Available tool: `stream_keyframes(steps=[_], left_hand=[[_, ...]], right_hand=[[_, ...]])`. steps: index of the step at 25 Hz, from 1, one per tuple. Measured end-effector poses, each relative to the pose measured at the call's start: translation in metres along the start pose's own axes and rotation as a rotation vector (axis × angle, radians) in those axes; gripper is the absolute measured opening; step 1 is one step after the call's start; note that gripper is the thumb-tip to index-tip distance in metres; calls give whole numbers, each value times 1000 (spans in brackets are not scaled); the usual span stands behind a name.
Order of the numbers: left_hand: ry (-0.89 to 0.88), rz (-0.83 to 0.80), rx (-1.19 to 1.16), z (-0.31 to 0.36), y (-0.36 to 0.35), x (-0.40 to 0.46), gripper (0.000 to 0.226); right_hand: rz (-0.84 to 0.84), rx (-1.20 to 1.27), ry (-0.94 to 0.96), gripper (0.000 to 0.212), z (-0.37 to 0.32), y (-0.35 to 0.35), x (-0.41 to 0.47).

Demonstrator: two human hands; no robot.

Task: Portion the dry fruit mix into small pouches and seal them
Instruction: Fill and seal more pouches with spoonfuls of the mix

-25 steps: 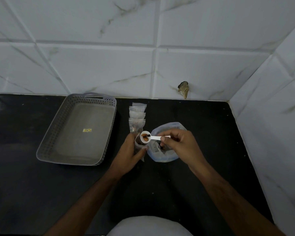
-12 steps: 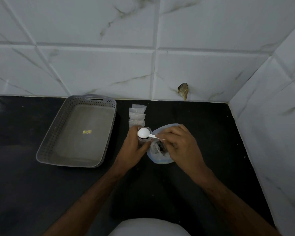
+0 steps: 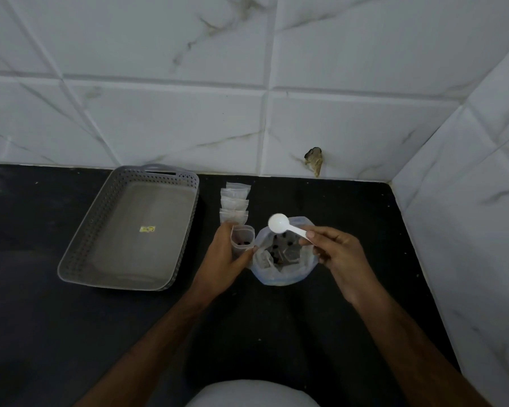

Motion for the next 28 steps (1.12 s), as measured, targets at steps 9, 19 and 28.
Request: stream_keyframes(steps=[9,19,28], left_hand=[[45,-52,1,-4,-9,-4,41],[46,-24,35,10,-18,1,39],[-7,-45,-25,36,-22,19,38]], right_hand=[[-34,-544,-92,12,43,12,41],[-74,-578,190,17,-6,-8,15],[-186,-780,556,14,-54,-70,4]])
Point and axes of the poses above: each hand's wrist, its own x-axis towards the middle knuckle, its own y-axis out of the back of the hand, z = x × y, the point moved 10 cm from there along x, towards the middle knuckle, and after that the axes turned 9 degrees about -z, right-handed, at the moved point
